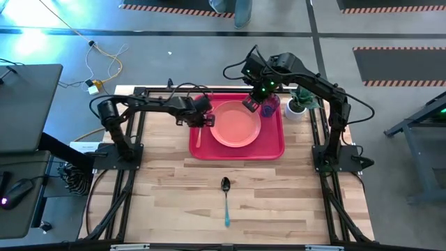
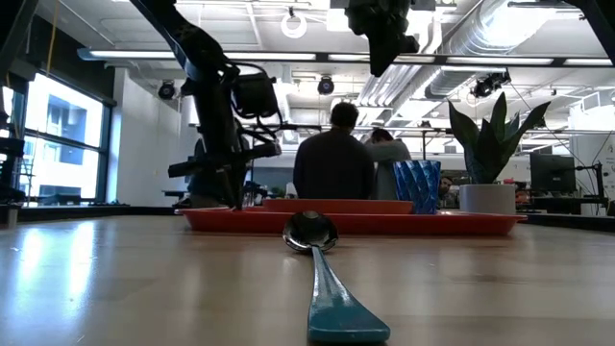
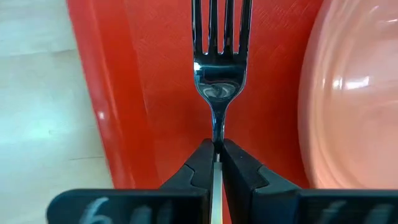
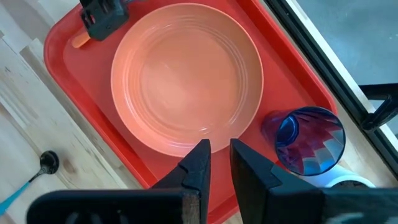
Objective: Pick and place plate/cup/fork/spoon on tray
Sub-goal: Put the orange fork to the left side of the orange plate on the tray
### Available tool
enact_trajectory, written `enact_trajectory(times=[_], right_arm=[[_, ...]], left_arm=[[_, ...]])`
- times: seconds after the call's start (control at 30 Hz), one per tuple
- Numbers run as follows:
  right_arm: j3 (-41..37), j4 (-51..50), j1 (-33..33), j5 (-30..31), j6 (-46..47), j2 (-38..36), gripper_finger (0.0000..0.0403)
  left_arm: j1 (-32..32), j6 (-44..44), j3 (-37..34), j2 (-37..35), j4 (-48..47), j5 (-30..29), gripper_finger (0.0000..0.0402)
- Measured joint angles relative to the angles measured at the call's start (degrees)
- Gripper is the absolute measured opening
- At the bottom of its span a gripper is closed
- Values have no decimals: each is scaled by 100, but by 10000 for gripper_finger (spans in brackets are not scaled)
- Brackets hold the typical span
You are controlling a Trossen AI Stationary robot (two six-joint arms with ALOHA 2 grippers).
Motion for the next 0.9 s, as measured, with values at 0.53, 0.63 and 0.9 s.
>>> enact_trajectory(times=[0.53, 0.63, 0.9], right_arm=[[2, -29, 4, -2, -89, 0, 53], [2, -46, 4, -2, -89, 0, 53], [0, -72, 4, -4, -72, 0, 53]], left_arm=[[4, -142, 0, 82, -45, 24, 27], [4, -140, 0, 82, -47, 24, 27], [4, -140, 0, 82, -54, 24, 28]])
